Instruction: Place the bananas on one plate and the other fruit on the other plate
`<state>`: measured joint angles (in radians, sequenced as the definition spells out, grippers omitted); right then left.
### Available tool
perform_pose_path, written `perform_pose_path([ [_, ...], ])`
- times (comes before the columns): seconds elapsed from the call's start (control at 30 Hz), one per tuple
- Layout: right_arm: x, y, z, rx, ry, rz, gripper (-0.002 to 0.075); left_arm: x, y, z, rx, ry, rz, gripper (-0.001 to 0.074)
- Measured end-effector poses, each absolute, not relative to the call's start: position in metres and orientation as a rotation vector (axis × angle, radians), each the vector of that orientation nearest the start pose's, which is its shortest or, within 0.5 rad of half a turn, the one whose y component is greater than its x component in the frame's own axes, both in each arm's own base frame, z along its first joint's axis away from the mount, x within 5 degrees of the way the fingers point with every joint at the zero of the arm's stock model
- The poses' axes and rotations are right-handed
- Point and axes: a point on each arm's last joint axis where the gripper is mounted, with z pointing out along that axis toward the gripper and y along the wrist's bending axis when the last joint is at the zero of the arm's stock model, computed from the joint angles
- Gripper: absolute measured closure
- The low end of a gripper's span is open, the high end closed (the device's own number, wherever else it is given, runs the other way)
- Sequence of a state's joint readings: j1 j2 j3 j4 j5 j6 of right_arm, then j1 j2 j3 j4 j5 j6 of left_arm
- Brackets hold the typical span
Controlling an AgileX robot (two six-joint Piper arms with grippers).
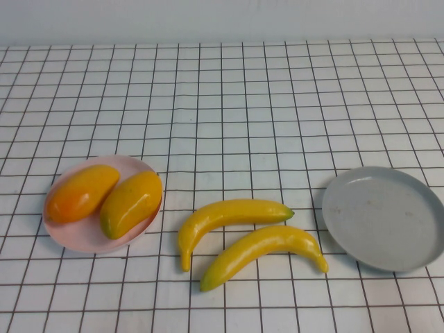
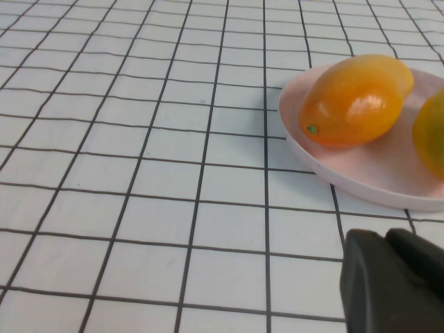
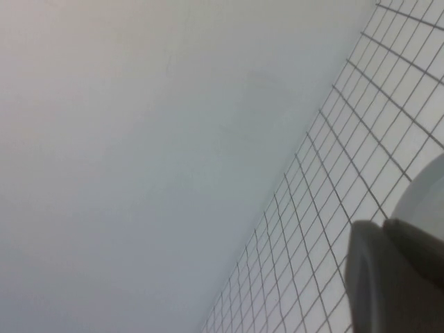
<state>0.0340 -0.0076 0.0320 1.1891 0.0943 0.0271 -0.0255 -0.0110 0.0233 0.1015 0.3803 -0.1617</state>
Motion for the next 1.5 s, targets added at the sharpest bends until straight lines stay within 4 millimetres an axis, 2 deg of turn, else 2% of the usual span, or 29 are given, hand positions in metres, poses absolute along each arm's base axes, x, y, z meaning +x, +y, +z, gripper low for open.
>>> perform_pose_path([
  [0.13,0.056,0.011,0.199,0.834,1.420,1.044,0.0741,0.052,0.002,0.172,-0.065,1.873,-0.029,0.0735],
  [0.37,0.055,0.017,0.199,0.558,1.566,0.839,0.0741,0.052,0.002,0.172,-0.065,1.873,-0.029,0.0735],
  [0.47,0.058,0.023,0.219,0.326,1.724,0.675,0.0741,0.052,0.002,0.172,-0.065,1.873,-0.029,0.0735],
  [0.63,0.082,0.024,0.263,-0.006,2.012,0.377,0.0741,0.052,0.002,0.172,-0.065,1.873,-0.029,0.0735],
  [0.77,0.111,0.025,0.297,-0.103,2.092,0.304,0.0741,0.052,0.002,0.172,-0.065,1.873,-0.029,0.0735],
  [0.93,0.150,0.034,0.318,-0.441,2.228,0.277,0.0741,0.052,0.002,0.172,-0.065,1.873,-0.029,0.0735],
  [1.07,0.178,0.057,0.322,-0.826,2.295,0.363,0.0741,0.052,0.002,0.172,-0.065,1.873,-0.029,0.0735],
  [1.13,0.191,0.069,0.322,-0.990,2.306,0.348,0.0741,0.052,0.002,0.172,-0.065,1.873,-0.029,0.0735],
  [1.2,0.201,0.086,0.321,-1.154,2.287,0.304,0.0741,0.052,0.002,0.172,-0.065,1.873,-0.029,0.0735],
  [1.33,0.215,0.121,0.315,-1.361,2.168,0.232,0.0736,0.052,0.002,0.172,-0.065,1.873,-0.029,0.0736],
  [1.43,0.225,0.149,0.302,-1.485,2.068,0.210,0.0657,0.052,0.002,0.172,-0.065,1.873,-0.029,0.0735],
  [1.5,0.231,0.167,0.290,-1.554,2.036,0.214,0.0530,0.052,0.002,0.172,-0.065,1.873,-0.029,0.0735],
])
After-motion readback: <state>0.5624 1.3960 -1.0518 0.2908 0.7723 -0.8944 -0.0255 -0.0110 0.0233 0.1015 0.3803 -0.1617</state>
